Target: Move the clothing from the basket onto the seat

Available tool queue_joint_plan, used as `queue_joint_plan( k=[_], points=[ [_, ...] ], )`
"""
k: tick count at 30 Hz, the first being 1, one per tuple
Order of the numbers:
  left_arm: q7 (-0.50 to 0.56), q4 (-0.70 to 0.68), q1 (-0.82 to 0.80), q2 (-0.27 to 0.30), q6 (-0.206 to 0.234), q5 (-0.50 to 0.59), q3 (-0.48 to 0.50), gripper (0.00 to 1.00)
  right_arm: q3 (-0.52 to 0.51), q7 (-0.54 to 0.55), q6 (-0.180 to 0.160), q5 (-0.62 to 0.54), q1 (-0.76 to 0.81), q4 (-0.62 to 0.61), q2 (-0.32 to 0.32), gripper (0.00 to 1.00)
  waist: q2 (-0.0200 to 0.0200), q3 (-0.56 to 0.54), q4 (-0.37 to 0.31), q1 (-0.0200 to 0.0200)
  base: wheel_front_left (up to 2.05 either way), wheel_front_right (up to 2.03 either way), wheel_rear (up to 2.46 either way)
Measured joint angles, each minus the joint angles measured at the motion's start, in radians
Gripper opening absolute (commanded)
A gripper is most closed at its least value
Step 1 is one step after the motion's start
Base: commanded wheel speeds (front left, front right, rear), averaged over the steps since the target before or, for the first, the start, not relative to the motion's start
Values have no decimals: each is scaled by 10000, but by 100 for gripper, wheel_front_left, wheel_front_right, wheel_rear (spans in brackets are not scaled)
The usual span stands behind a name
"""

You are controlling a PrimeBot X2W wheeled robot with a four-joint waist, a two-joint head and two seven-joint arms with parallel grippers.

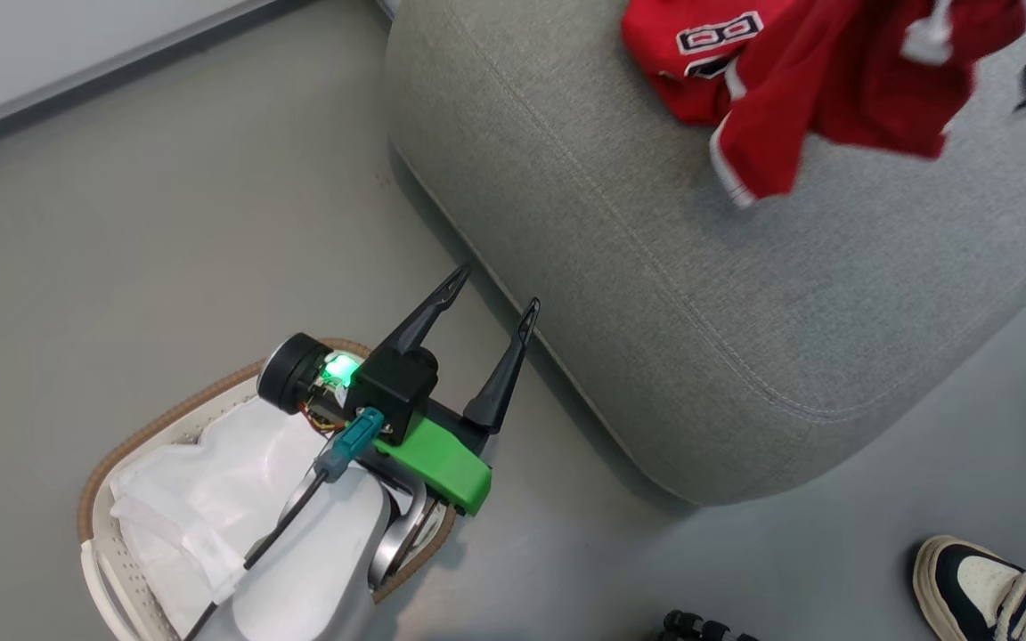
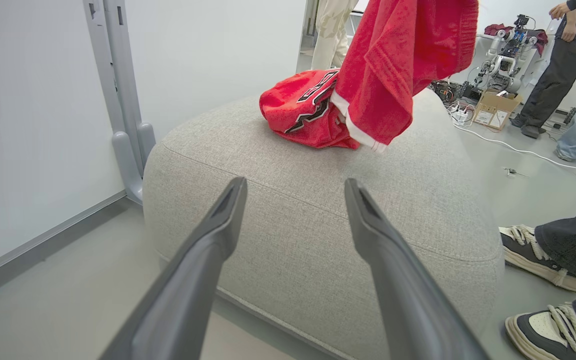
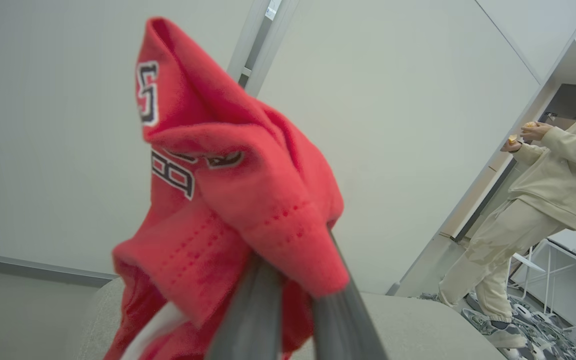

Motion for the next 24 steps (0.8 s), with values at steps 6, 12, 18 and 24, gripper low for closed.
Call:
queue_joint_plan(
  k=[6, 12, 18, 24],
  points=[
    [0, 46, -569, 69, 0, 92, -144, 100, -1185, 0, 0, -675, -1919, 1127, -834, 0, 0, 963, 422, 0, 0, 0, 0],
    [0, 42, -968, 65, 0, 184, -117, 100, -1981, 0, 0, -1383, -3196, 2405, -1202, 0, 0, 1738, 1100, 0, 0, 0, 0],
    [0, -25, -1142, 15, 0, 280, 123, 100, -2360, 0, 0, -2115, -3462, 4121, -922, 0, 0, 2381, 1895, 1, 0, 0, 0],
    [0, -82, -1151, -88, 0, 322, 303, 100, -2514, 0, 2, -2157, -2291, 5158, -176, 0, 0, 2795, 2555, 1, 0, 0, 0]
  ],
)
